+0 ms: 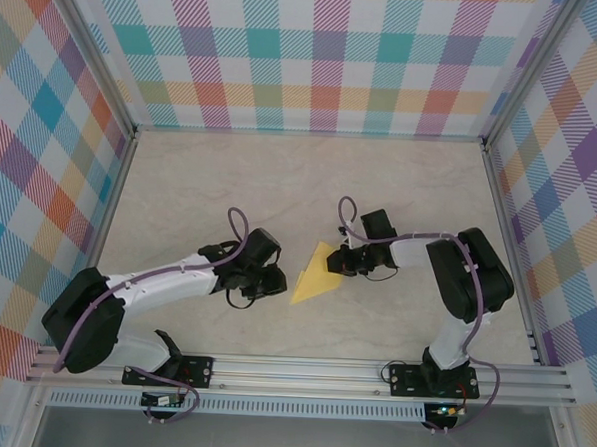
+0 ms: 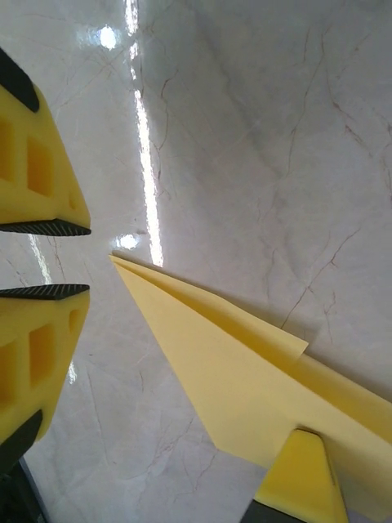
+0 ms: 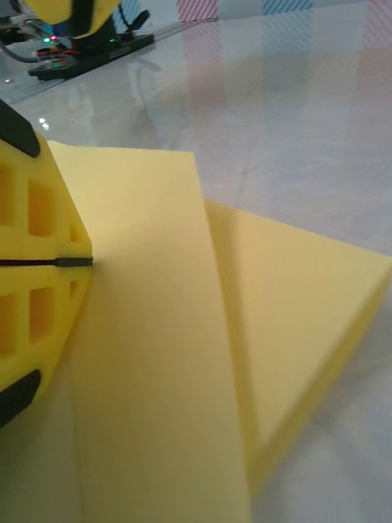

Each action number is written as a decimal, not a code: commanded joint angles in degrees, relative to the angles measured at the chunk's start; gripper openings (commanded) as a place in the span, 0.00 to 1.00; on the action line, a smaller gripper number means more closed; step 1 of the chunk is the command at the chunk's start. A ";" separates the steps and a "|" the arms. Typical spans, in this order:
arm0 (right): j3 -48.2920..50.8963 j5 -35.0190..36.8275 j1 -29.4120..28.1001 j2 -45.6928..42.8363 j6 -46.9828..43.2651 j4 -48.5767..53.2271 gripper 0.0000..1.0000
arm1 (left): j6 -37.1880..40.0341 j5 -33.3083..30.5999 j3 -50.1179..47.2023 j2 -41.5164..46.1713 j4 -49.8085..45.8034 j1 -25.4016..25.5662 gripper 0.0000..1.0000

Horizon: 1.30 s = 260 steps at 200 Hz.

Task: Fold a paper plane with a square sheet of paper (pick it up from the middle)
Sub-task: Fourth fold the wing at the center of the table, then turn over the paper at the center of the table.

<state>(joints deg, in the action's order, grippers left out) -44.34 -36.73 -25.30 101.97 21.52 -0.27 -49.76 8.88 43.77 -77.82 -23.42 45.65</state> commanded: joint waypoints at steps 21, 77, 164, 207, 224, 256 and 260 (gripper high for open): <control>-2.48 3.58 -0.54 -7.62 1.06 8.82 0.16 | 6.62 0.49 9.30 -7.48 0.46 -0.45 0.28; 4.63 12.20 -0.52 -17.25 20.66 10.27 0.30 | 16.68 -0.39 21.86 -20.04 -6.29 -0.87 0.30; 11.69 8.62 -1.90 -18.59 35.52 0.50 0.43 | 19.59 -0.83 25.90 -27.00 -8.88 -0.82 0.29; 11.90 10.31 -2.21 -18.69 35.87 3.42 0.40 | 19.38 -0.91 26.26 -28.56 -8.97 -0.80 0.28; 12.03 9.50 -2.51 -18.11 35.89 3.37 0.39 | 19.26 -0.70 26.32 -29.29 -8.62 -0.80 0.28; 11.89 8.74 -3.22 -15.99 35.65 2.30 0.39 | 18.92 -0.67 26.37 -30.52 -8.33 -0.77 0.27; 11.82 8.81 -3.31 -15.83 35.61 2.18 0.39 | 18.84 -0.43 26.37 -30.62 -8.24 -0.77 0.26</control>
<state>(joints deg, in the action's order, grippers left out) -33.30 -26.63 -27.88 84.25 56.58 2.46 -31.62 7.90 68.64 -107.13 -30.50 45.21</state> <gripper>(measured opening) 0.392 0.269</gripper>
